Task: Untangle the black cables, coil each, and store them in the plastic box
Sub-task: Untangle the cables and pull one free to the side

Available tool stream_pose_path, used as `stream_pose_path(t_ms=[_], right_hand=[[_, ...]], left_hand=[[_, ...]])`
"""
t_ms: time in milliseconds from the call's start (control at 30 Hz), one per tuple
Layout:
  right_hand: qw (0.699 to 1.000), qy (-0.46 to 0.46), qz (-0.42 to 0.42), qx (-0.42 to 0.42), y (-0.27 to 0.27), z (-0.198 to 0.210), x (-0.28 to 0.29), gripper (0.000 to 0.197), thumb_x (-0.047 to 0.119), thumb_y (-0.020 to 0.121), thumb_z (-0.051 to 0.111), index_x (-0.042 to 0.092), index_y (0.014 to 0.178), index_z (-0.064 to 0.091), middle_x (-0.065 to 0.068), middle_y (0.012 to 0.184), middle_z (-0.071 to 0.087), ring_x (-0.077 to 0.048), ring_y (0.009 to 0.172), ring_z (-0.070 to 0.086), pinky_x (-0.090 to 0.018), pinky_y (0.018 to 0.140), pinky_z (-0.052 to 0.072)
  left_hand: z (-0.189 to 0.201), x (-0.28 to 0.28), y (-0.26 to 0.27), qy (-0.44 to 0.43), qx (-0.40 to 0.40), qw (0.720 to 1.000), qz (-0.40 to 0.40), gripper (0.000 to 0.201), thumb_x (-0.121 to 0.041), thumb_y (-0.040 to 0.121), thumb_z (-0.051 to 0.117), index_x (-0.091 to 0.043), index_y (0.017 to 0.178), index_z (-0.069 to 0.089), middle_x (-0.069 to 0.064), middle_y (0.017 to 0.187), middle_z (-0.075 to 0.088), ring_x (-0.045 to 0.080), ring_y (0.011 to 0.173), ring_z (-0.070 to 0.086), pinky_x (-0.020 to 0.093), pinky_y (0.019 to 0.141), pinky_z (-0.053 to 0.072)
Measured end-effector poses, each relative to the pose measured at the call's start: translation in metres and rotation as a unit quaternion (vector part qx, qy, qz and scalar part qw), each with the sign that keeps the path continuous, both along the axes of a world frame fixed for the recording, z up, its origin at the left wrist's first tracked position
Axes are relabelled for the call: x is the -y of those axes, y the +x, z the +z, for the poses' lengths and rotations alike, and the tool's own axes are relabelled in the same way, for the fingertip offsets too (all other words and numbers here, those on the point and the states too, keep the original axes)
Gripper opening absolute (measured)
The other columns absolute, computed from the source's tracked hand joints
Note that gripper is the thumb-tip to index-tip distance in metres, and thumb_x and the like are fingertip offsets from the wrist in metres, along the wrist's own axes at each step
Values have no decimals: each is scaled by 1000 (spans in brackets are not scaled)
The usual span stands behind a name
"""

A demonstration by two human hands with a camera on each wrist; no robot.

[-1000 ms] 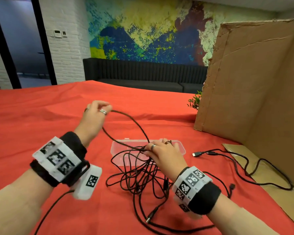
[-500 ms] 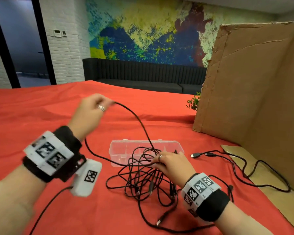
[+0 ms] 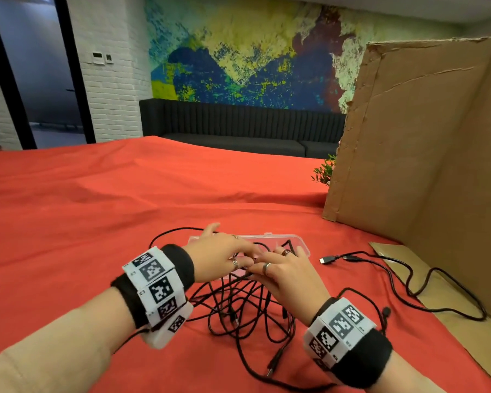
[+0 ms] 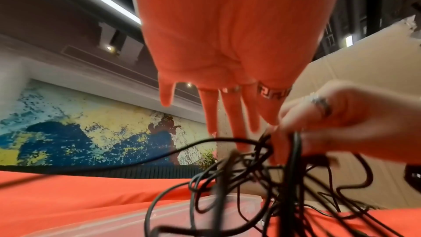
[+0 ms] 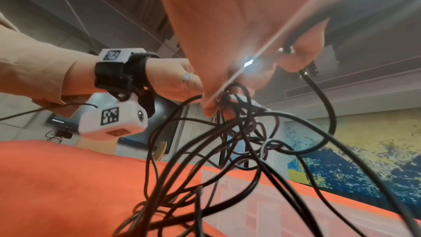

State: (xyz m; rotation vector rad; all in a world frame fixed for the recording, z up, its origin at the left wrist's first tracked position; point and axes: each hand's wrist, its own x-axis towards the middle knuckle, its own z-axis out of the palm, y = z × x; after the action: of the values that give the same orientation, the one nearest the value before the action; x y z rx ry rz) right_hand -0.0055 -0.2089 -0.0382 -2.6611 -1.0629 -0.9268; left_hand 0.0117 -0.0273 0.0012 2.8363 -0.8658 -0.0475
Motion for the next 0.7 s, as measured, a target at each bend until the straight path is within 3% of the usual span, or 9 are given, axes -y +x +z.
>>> stream_pose_path(t_ms=[67, 167, 233, 300, 400, 500, 600, 667, 700], right_hand=[[1000, 2, 26, -8, -3, 2, 3, 32, 46, 85, 41, 38, 78, 71, 20, 79, 67, -11, 62, 60, -28, 54, 34], [999, 21, 38, -31, -4, 4, 8, 27, 49, 85, 44, 40, 87, 69, 16, 89, 64, -13, 68, 63, -35, 58, 44], [995, 65, 10, -78, -5, 9, 11, 30, 55, 84, 44, 45, 107, 60, 9, 108, 56, -16, 76, 60, -41, 69, 48], [980, 116, -50, -156, -4, 15, 18, 46, 57, 87, 43, 44, 131, 41, 3, 124, 39, -17, 83, 55, -38, 81, 47], [951, 118, -153, -240, 3, 24, 34, 54, 44, 94, 45, 28, 143, 29, -2, 134, 31, -22, 102, 53, -35, 92, 44], [935, 0, -261, -240, 9, 28, 45, 49, 44, 95, 44, 23, 139, 40, -3, 132, 47, -25, 127, 36, -38, 95, 43], [895, -122, -327, -279, 10, 25, 46, 46, 46, 94, 44, 21, 132, 48, -10, 127, 54, -25, 133, 33, -40, 94, 44], [873, -190, -325, -311, 11, 16, 43, 46, 47, 92, 46, 20, 129, 51, -12, 127, 53, -25, 131, 37, -39, 96, 42], [870, -207, -316, -316, 12, 11, 42, 44, 48, 92, 47, 20, 125, 55, -11, 124, 56, -25, 128, 40, -38, 96, 42]], left_hand=[[0, -3, 2, -81, -24, 996, -18, 23, -43, 89, 51, -40, 109, 62, -9, 103, 65, 10, 98, 54, 35, 93, 42], [2, -14, 3, -153, -30, 987, -35, 14, -24, 87, 63, -25, 98, 71, -13, 80, 59, -2, 77, 52, 14, 72, 38], [4, -22, 0, -206, 21, 978, 3, 10, -19, 86, 63, -26, 89, 70, -9, 80, 61, 2, 77, 54, 11, 68, 36], [8, -39, 0, -256, 70, 959, 104, 12, -16, 86, 62, -27, 83, 66, -4, 78, 61, 4, 71, 53, 12, 64, 36], [13, -76, 5, -216, 100, 935, 264, 10, -20, 87, 59, -27, 81, 61, 2, 85, 63, 21, 83, 58, 27, 74, 44], [19, -100, 5, -62, 127, 929, 343, 9, -27, 90, 52, -29, 87, 60, 6, 106, 64, 28, 101, 57, 37, 85, 45], [21, -96, 5, 87, 114, 926, 349, 19, -40, 92, 46, -35, 103, 60, 0, 116, 55, 23, 117, 45, 39, 95, 34], [20, -80, 3, 86, 71, 943, 313, 29, -51, 90, 45, -40, 114, 55, -3, 124, 50, 21, 124, 40, 41, 100, 29], [18, -70, 2, 45, 53, 958, 279, 34, -55, 88, 45, -40, 118, 53, -4, 126, 50, 20, 125, 41, 41, 102, 29]])
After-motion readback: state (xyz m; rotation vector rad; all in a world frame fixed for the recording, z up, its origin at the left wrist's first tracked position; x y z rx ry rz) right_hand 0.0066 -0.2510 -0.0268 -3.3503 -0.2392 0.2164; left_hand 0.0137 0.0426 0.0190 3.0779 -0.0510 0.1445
